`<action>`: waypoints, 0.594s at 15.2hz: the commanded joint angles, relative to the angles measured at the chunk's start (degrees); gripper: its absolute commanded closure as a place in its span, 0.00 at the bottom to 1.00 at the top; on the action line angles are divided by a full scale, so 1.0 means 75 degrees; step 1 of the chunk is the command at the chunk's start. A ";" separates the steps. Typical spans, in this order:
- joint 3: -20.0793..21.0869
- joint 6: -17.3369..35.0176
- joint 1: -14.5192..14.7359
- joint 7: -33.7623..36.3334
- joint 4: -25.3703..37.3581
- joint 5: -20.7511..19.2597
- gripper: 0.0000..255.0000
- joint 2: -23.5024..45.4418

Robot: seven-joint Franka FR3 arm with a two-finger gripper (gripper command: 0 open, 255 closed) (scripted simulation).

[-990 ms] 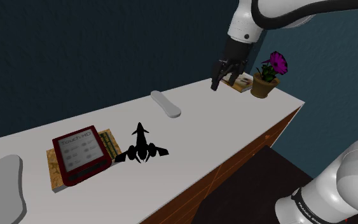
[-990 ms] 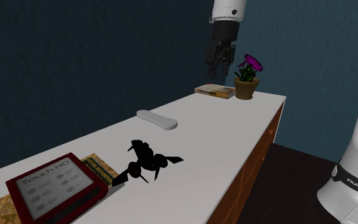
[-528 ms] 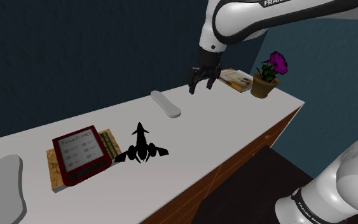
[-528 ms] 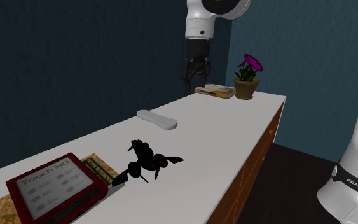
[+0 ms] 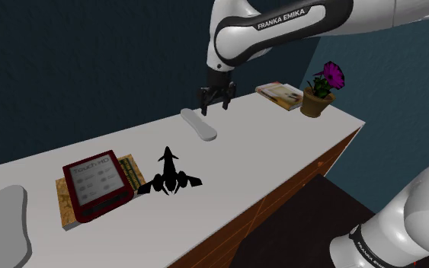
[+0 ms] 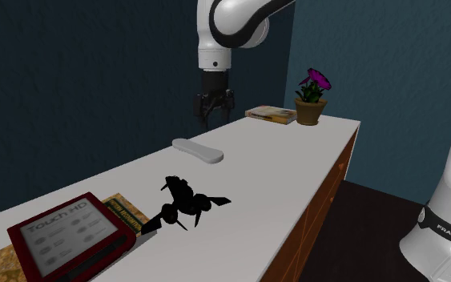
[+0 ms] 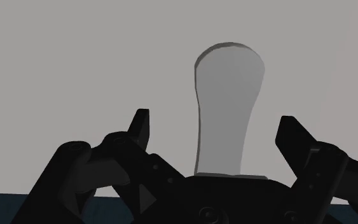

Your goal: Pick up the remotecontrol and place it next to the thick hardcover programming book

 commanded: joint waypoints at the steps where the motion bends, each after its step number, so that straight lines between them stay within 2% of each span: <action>1: 0.0001 0.0012 0.0105 0.0209 0.0617 -0.0229 0.00 0.0703; 6: -0.0096 -0.0239 0.0406 0.0533 0.2226 -0.0641 0.00 0.2211; 9: -0.0116 0.0021 0.0411 0.0554 0.2071 -0.0673 0.00 0.2318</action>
